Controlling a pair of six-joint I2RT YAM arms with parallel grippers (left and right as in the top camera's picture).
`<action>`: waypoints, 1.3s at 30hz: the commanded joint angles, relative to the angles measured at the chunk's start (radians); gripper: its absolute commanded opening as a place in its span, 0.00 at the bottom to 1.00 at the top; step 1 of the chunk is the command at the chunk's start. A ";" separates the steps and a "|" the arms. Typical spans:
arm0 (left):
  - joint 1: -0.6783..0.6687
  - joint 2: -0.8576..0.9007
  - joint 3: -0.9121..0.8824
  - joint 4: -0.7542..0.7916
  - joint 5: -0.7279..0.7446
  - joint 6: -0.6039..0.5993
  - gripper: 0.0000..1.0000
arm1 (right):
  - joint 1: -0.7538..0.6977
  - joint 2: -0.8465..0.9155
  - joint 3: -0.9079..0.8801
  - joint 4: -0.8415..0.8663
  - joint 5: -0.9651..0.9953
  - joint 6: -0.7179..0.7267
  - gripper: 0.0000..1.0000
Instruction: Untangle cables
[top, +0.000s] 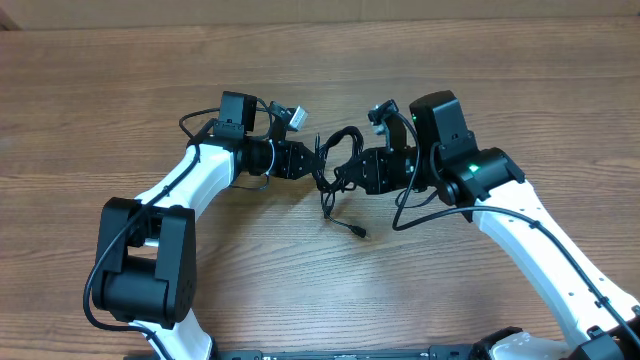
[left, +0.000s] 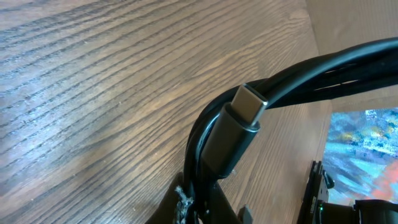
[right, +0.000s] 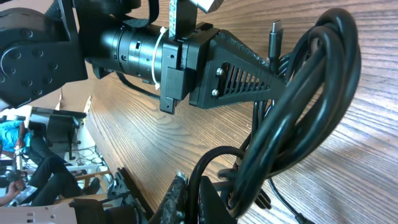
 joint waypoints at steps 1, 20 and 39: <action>0.001 -0.010 0.010 0.005 -0.094 0.005 0.04 | -0.004 -0.055 0.049 0.013 -0.076 0.002 0.04; 0.002 -0.010 0.010 0.005 -0.063 0.006 0.04 | -0.004 -0.055 0.048 -0.010 -0.072 -0.002 0.04; 0.000 -0.010 0.010 0.008 -0.051 0.005 0.04 | 0.056 0.053 0.047 -0.046 -0.019 -0.006 0.04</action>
